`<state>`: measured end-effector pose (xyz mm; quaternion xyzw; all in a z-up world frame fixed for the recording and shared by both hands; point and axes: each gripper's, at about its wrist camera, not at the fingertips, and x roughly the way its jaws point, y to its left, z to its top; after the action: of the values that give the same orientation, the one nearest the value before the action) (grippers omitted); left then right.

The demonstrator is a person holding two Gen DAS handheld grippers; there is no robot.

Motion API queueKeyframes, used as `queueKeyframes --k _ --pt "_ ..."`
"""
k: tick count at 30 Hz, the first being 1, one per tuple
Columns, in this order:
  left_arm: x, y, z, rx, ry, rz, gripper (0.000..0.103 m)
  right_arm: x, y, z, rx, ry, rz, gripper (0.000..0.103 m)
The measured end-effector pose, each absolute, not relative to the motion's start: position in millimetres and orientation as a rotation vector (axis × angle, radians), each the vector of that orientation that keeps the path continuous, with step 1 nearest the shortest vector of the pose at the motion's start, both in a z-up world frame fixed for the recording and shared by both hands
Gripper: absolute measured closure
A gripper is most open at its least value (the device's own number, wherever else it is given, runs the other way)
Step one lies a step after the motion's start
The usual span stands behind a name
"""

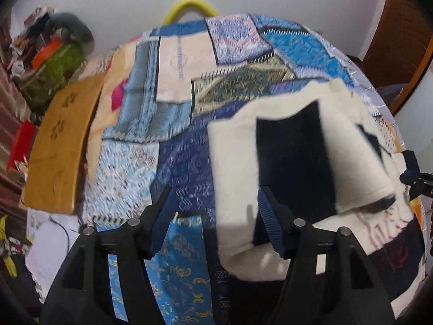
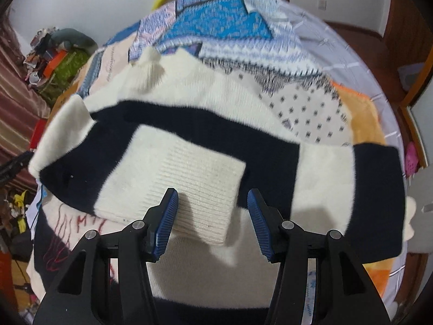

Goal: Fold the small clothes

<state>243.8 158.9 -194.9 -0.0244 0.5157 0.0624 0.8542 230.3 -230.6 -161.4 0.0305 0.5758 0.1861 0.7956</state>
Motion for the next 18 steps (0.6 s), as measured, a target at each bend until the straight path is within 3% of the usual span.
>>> queueKeyframes --k 11,14,16,18 --pt "263 162 -243 -0.148 1.17 0.094 0.041 239 -232 -179 0.164 1.275 0.432 0.057" --pt "266 164 -244 -0.157 1.17 0.09 0.041 237 -231 -177 0.183 1.261 0.461 0.071" --pt "268 164 -244 -0.163 1.168 0.09 0.041 235 -228 -172 0.169 1.243 0.47 0.085" --pt "269 165 -243 -0.168 1.167 0.091 0.041 234 -225 -166 0.145 1.219 0.477 0.089"
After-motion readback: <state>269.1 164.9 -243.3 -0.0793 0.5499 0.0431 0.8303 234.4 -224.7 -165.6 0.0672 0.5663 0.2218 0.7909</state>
